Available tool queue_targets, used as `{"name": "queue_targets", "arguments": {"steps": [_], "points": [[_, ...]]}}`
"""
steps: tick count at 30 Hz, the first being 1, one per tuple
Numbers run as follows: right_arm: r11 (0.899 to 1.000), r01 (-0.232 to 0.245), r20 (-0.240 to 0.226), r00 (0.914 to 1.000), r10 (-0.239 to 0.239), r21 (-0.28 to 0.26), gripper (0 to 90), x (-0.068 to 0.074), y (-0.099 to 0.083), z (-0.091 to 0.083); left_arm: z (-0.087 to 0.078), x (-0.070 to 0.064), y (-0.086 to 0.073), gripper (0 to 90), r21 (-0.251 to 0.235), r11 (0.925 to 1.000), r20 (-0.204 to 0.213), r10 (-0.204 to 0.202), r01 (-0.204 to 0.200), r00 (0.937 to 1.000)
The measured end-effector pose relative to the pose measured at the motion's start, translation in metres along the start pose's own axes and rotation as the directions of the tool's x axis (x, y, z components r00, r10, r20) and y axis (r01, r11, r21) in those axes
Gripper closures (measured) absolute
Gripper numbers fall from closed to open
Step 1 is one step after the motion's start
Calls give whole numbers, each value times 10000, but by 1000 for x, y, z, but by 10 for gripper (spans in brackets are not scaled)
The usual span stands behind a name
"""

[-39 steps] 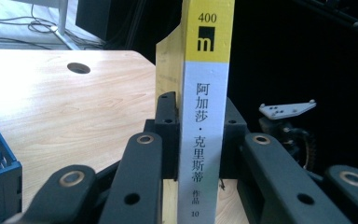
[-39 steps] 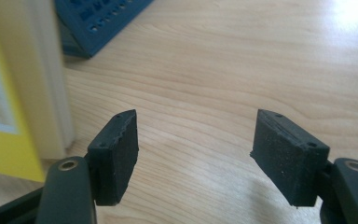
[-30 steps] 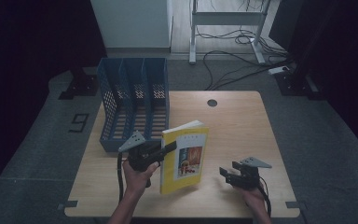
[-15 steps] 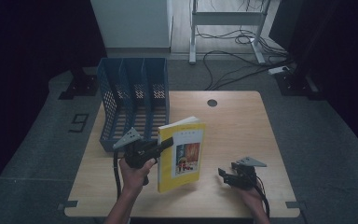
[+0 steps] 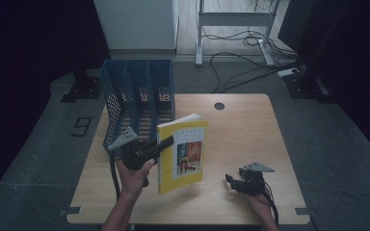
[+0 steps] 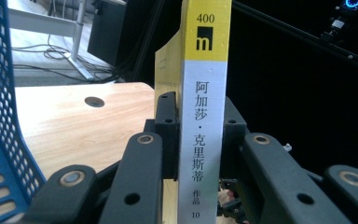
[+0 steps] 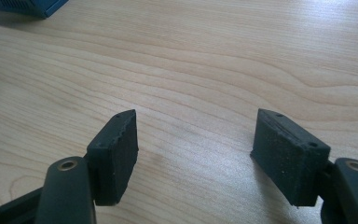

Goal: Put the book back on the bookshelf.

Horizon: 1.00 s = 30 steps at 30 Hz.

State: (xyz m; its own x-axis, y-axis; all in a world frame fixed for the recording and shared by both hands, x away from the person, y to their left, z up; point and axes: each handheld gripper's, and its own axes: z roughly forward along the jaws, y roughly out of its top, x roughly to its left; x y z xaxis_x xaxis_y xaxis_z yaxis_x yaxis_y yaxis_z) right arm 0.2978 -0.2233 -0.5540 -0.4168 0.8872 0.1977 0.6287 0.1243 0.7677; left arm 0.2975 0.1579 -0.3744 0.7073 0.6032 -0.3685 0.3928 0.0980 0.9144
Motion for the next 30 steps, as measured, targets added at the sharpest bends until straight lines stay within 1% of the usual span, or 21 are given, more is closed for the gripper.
{"name": "queue_targets", "arguments": {"steps": [4, 8, 20, 30], "points": [[10000, 33, 23, 10000, -33, -15, 302, 0, 0, 0, -3, 1, 4, 755, -72, 10000, -86, 24, -24, 10000], [10000, -40, 7, 10000, 40, -54, 303, -1, 0, 0, -3, 3, 6, 755, -56, 10000, -137, 31, -32, 9999], [9999, 147, 153, 9998, -147, 7, 303, -1, 0, 0, -8, 6, 9, 755, -153, 9999, -356, 46, -51, 9994], [9997, 236, 218, 9995, -236, 23, 300, 0, 0, 0, -24, 5, 23, 755, -431, 9988, -585, 206, -232, 9981]]}}
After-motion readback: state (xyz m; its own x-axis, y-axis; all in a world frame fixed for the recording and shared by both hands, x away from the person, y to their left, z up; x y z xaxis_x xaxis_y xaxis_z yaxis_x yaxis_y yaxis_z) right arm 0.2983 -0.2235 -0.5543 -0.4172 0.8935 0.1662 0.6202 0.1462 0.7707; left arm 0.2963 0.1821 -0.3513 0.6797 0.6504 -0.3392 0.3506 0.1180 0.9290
